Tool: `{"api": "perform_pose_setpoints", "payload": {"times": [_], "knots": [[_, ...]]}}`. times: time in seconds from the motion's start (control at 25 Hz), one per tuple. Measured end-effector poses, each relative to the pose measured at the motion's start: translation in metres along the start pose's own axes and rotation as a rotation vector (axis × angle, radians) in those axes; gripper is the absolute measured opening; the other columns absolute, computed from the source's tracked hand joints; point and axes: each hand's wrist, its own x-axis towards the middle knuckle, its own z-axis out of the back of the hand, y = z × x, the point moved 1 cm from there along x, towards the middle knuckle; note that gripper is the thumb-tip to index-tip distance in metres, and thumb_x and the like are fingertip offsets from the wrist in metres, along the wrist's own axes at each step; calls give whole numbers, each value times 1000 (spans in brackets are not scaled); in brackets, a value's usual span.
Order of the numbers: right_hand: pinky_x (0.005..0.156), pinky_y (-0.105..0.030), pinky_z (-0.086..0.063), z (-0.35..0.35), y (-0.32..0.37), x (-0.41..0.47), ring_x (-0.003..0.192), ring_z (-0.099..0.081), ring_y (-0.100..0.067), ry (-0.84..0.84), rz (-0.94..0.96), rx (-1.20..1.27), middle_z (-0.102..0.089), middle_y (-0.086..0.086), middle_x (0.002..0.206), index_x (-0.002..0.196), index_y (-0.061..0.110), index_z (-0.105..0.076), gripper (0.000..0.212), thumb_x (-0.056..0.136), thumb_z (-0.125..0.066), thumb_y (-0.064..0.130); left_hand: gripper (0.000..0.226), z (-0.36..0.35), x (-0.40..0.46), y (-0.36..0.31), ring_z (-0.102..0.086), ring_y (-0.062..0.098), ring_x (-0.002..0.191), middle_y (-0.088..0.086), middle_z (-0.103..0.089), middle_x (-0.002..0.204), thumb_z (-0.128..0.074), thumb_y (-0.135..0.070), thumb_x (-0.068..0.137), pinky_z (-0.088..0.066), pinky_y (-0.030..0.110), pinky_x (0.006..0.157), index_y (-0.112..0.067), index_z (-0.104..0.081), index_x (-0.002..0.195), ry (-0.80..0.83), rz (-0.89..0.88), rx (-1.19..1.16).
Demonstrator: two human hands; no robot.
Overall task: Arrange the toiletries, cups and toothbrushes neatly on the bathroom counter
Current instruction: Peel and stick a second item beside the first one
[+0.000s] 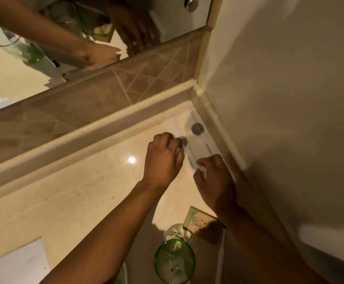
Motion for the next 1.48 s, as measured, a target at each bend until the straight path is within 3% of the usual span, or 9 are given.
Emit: {"api": "perform_pose_setpoints", "payload": {"times": [0.08,0.2,0.32,0.52,1.04,1.2,1.32,1.4,1.48], "knots": [[87,-29,-51,-4,3,-8,101,-59,-20,114,36,-34,-61,-4,114,120,16,-63,34,88,-63,27,37,-5,-6,5,-49,35,134,13,-59,136,-55,-31,97,-43,50,108,-18,-65,130,105,-184,133],[92,-30,-50,-5,7,-11,108,-54,-18,187,21,-36,-58,-2,123,130,20,-56,43,88,-58,28,49,-3,-4,6,-29,37,152,15,-44,157,-48,-47,99,-17,56,125,-27,-58,142,273,-160,215],[95,-29,-48,-5,9,-10,114,-52,-17,202,7,-26,-56,-1,129,135,22,-54,45,89,-56,29,60,-3,-1,6,-17,34,156,14,-32,165,-41,-58,98,-7,54,126,-31,-46,151,346,-118,246],[98,-30,-48,-6,8,-8,121,-49,-18,207,4,-16,-54,-2,135,136,21,-55,47,90,-57,27,63,-5,3,5,-11,31,158,12,-22,169,-40,-61,98,-3,57,127,-32,-39,154,379,-72,215],[107,-32,-43,-3,7,-1,131,-42,-21,237,-2,7,-46,-5,144,137,18,-54,45,94,-56,31,64,-3,6,11,-13,30,157,12,-16,170,-48,-52,98,-12,54,126,-32,-32,157,366,-55,123],[96,-31,-51,6,4,-11,115,-53,-19,133,-1,91,-53,-6,128,120,17,-62,33,89,-63,24,61,12,-13,7,-34,38,147,21,-36,160,-54,-45,98,-31,52,120,-17,-43,152,258,-77,14],[79,-25,-55,10,-6,-29,89,-60,-12,73,49,295,-62,-3,106,101,14,-69,16,87,-64,18,47,32,-39,1,-58,31,120,16,-60,133,-48,-39,97,-45,33,98,-8,-62,130,139,-4,-164],[72,-18,-51,14,-12,-44,82,-59,-8,112,72,364,-63,-1,101,98,13,-69,13,87,-62,14,33,46,-58,1,-64,24,102,9,-67,115,-50,-31,98,-46,27,84,-12,-69,115,142,113,-304],[69,-14,-44,19,-18,-60,82,-56,-4,238,2,367,-60,3,103,99,17,-69,14,88,-60,15,23,58,-84,2,-69,22,93,3,-73,105,-53,-26,98,-51,31,79,-15,-72,104,163,239,-390]]}}
